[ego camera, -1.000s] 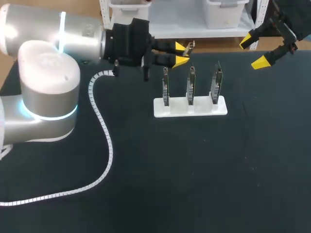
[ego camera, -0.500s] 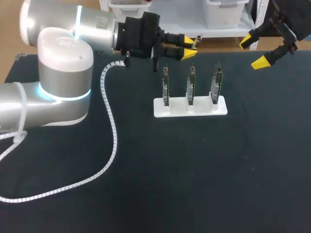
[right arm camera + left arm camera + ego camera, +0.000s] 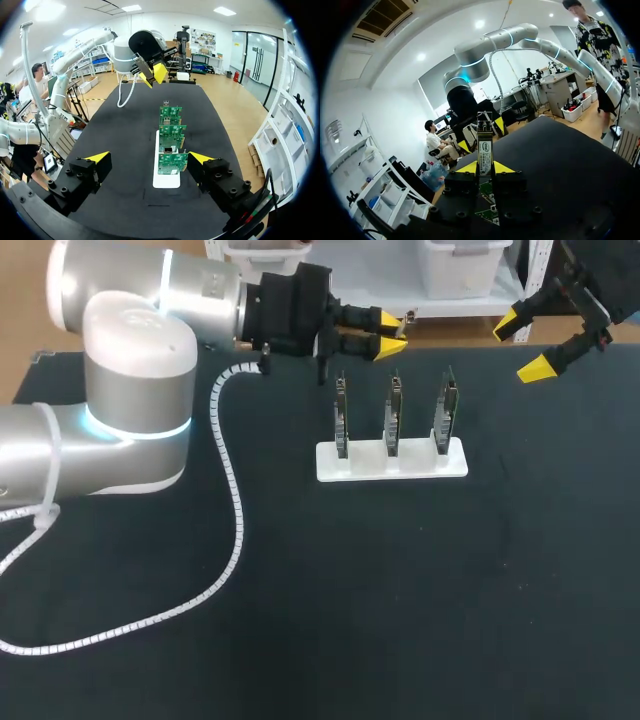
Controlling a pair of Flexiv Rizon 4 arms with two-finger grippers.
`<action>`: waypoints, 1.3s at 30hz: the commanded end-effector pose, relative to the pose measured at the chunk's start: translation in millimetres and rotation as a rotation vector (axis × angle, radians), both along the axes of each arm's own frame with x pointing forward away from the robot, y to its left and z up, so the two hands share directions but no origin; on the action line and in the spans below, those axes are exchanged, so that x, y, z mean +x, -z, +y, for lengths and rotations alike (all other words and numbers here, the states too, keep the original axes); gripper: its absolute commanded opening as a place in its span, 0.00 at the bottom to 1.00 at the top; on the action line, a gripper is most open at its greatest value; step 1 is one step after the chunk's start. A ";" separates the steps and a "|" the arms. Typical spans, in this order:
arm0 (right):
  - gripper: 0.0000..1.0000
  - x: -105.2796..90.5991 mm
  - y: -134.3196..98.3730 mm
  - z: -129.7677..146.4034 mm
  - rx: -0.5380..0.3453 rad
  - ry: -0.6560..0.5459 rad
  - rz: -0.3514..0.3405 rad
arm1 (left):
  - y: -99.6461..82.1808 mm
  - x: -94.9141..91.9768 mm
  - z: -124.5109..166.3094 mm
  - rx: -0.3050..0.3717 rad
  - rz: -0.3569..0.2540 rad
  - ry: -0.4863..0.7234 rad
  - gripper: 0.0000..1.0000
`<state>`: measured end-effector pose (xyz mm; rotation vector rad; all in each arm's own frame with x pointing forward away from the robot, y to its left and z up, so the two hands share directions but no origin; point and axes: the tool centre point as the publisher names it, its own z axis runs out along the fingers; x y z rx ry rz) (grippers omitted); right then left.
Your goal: Pick up the optical module with the left hand, and insert it into the network port with the right hand.
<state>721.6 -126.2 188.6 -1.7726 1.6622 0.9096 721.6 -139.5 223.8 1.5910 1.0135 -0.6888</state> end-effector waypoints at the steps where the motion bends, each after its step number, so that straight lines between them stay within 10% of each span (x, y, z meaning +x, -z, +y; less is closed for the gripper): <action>1: 1.00 -1.6 -0.1 0.0 0.000 0.003 -0.003 | 0.9 -0.9 0.9 -0.005 -0.004 -0.002 0.00; 27: 1.00 -1.6 -0.1 0.0 0.000 0.003 -0.003 | -12.4 -44.6 -35.5 -0.082 0.101 -0.095 0.00; 39: 1.00 -1.6 -0.1 0.0 0.000 0.003 -0.003 | 24.7 -9.2 -68.8 -0.292 0.110 -0.018 0.00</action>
